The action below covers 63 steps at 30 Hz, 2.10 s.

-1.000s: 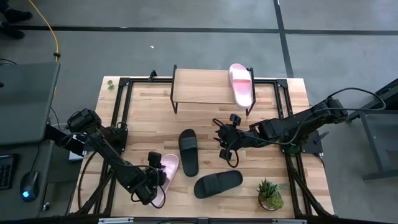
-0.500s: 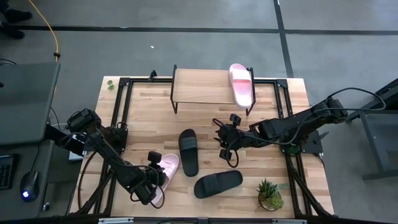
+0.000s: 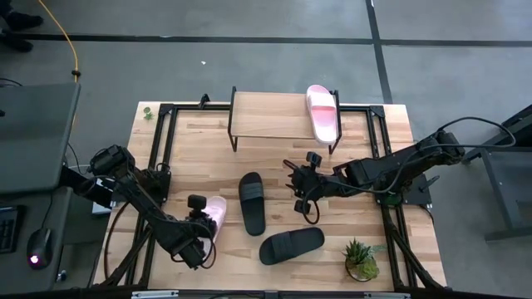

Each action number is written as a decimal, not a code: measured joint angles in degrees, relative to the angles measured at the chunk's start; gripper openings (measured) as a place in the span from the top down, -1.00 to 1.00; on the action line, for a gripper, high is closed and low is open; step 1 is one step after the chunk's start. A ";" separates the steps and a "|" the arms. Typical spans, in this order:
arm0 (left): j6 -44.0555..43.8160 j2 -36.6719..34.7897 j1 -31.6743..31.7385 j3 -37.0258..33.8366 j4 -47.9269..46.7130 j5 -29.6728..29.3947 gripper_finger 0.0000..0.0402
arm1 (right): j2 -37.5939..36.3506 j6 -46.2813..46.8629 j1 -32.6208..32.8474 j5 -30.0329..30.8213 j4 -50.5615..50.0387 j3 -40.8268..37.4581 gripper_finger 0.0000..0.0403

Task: Pick and place slides into the shelf
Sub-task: Put the pink slides on the shelf

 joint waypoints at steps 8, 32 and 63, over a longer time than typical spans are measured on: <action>-2.77 0.00 0.02 6.80 -9.55 -3.05 0.98 | 0.00 -5.55 2.84 1.47 3.05 0.00 0.41; -4.04 -0.37 5.47 14.75 -24.40 -13.34 0.95 | 1.11 -22.49 12.68 13.99 11.18 0.00 0.41; 1.16 -0.69 10.93 22.05 -22.21 -29.36 0.98 | 21.51 -52.50 13.94 26.42 21.20 10.38 0.18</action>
